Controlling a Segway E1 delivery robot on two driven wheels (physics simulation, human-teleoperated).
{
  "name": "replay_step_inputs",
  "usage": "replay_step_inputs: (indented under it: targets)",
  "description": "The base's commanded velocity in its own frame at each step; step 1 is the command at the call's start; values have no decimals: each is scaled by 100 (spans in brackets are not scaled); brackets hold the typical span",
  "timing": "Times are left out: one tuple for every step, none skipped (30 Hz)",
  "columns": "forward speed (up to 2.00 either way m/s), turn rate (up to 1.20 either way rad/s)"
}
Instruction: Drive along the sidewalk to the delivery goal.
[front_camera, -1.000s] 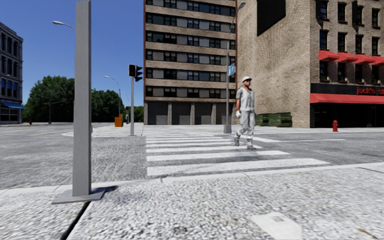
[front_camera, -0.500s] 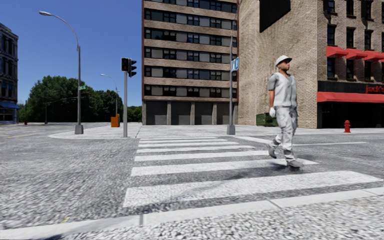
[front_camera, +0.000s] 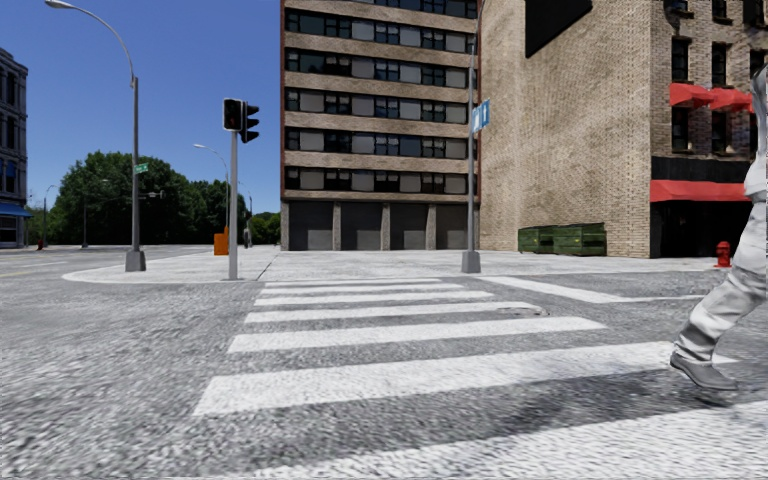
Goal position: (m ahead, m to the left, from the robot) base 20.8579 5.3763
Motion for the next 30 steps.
replay_step_inputs:
  targets:
    - [200,0]
    - [200,0]
    - [200,0]
    - [200,0]
    - [200,0]
    - [200,0]
    - [200,0]
    - [200,0]
    - [200,6]
    - [200,11]
    - [200,11]
    - [200,14]
    - [200,21]
    - [200,24]
    - [200,24]
    - [200,27]
    - [200,33]
    - [200,36]
    - [200,36]
    - [200,37]
    - [200,37]
    - [200,37]
    - [200,37]
    - [200,37]
    - [200,37]
    - [200,37]
    - [200,37]
    - [200,37]
    - [200,37]
    - [200,36]
